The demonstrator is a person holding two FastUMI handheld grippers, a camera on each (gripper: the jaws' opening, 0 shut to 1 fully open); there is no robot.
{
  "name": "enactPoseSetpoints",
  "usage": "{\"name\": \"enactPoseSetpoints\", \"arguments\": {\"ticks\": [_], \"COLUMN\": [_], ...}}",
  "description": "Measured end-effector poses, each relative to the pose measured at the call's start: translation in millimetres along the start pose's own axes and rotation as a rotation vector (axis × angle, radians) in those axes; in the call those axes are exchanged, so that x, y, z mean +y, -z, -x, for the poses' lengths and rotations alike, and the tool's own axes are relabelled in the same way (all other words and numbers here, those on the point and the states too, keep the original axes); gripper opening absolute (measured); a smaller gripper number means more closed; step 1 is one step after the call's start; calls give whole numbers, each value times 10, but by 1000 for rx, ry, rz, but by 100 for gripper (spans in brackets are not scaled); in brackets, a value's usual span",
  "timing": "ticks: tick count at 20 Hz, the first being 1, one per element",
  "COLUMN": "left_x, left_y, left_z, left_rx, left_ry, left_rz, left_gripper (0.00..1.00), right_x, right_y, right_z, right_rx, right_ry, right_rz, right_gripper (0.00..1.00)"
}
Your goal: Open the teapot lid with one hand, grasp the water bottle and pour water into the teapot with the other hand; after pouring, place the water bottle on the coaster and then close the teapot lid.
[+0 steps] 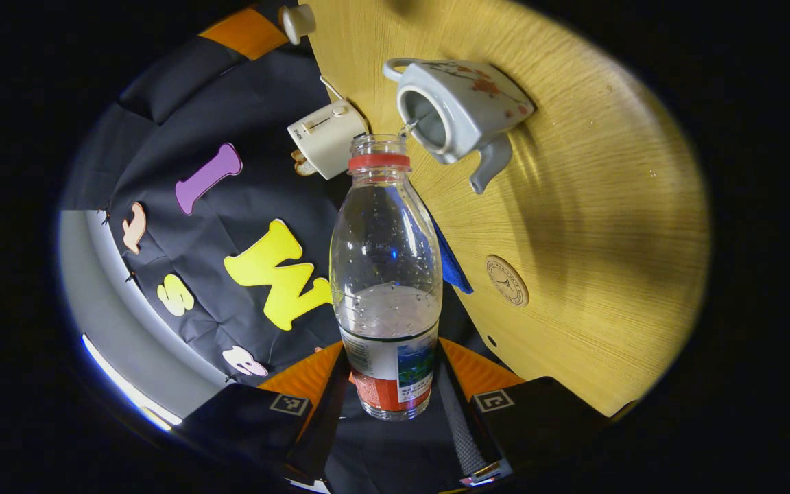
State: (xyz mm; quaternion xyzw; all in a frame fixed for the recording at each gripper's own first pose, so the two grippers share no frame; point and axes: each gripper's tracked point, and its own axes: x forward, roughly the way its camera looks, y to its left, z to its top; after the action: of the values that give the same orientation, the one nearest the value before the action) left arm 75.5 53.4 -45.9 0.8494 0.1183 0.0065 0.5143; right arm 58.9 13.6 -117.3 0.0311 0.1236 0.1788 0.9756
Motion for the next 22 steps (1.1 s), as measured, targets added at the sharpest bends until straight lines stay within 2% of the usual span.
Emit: {"name": "enactPoseSetpoints", "arguments": {"ticks": [6,11,13,14,16,18,22], "left_x": [-7,-8,-79,-165,-276,-333,-719], "left_y": [9,76,71,62,49,101,167], "left_z": [-8,-78,-84,-72,-74,-84,-51], "left_rx": [5,19,11,3,6,29,64], "left_ry": [10,20,44,69,104,107,213], "left_rz": [4,102,189,245,334,435,773], "left_gripper": [72,72,75,72,72,72,72], "right_x": [-15,-83,-92,-105,-111,-105,-127], "right_y": [10,1,-23,-33,-45,-56,-98], "right_z": [8,-6,5,7,14,23,40], "right_rx": [-4,-5,-10,-12,-14,-17,-23], "right_ry": [-2,5,6,7,8,4,-3], "right_rz": [-6,-21,-25,-26,-31,-37,-47], "right_gripper": [0,0,0,0,0,0,0]}}
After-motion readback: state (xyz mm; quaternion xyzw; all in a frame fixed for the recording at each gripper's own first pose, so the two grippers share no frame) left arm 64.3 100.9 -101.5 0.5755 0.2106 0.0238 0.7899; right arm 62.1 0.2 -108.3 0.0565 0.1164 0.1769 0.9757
